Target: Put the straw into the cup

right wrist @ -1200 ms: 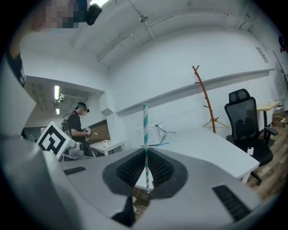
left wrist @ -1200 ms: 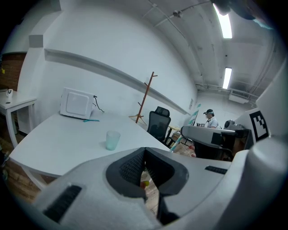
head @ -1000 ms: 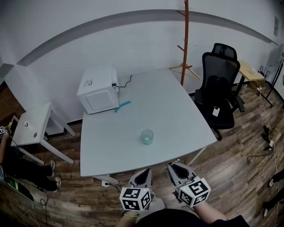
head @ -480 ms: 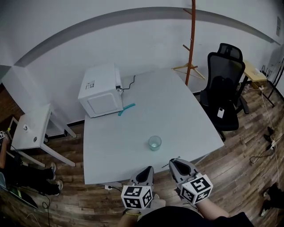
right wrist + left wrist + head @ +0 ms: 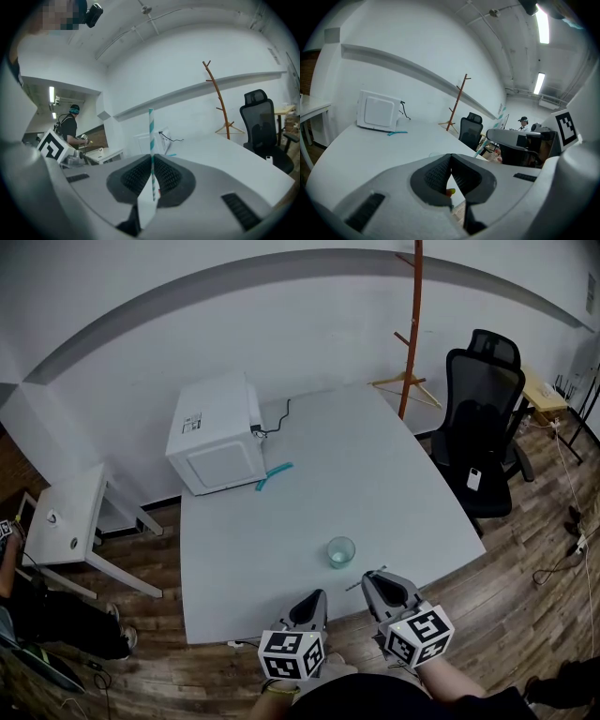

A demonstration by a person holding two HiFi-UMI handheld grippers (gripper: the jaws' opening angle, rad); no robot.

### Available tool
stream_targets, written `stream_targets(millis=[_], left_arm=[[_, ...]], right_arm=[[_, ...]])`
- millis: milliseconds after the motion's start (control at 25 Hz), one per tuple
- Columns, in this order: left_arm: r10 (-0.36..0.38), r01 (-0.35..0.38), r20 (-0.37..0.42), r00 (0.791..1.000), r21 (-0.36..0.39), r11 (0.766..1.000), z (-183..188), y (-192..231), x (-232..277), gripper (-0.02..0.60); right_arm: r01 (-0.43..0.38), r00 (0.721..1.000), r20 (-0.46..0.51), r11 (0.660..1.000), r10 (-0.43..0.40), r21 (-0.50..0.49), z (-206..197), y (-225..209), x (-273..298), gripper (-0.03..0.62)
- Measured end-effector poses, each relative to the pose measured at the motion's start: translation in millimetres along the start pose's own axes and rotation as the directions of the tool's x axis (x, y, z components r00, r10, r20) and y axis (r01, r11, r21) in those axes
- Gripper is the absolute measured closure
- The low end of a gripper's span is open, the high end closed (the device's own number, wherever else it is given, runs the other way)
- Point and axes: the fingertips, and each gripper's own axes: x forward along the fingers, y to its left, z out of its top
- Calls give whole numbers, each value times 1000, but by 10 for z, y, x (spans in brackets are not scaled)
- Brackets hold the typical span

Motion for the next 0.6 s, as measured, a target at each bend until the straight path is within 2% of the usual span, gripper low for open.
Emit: stream_targets(millis=[600], left_arm=[[10, -10, -10, 1000, -3, 1000, 42, 322, 136, 563]], right_arm=[[50, 998, 43, 999, -51, 21, 142, -201, 293, 559]])
